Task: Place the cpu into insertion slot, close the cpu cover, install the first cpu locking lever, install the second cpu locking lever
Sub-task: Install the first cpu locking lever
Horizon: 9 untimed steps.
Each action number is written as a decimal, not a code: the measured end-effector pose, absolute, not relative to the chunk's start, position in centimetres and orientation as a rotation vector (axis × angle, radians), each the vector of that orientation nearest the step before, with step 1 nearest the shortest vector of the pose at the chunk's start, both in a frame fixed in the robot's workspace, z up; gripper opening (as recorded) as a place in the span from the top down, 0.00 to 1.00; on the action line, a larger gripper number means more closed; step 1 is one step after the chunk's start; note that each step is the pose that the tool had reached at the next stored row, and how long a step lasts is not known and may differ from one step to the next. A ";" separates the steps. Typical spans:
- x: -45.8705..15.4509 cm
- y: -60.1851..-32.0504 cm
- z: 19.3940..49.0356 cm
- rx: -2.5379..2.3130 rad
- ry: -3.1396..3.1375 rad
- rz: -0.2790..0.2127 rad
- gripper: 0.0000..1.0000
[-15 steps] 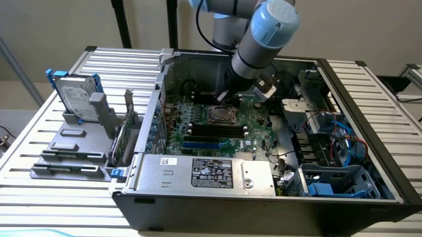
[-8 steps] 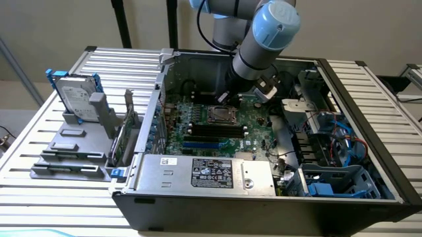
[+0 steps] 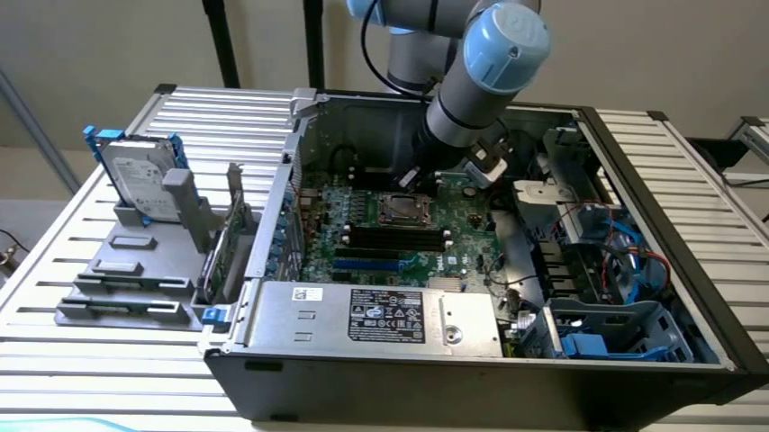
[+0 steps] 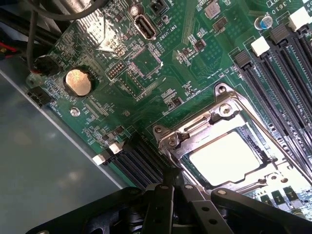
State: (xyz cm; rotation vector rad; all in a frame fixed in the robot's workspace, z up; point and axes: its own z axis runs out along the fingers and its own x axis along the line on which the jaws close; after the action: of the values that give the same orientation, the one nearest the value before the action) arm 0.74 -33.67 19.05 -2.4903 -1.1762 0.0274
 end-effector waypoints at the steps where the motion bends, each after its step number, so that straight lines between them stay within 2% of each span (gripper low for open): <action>1: 0.8 -33.7 19.0 -2.490 -1.176 0.028 0.89; 9: 1.1 -33.7 19.0 -2.483 -1.189 0.035 0.89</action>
State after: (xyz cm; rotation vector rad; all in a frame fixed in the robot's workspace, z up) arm 1.15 -33.73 19.03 -2.4829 -1.1886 0.0349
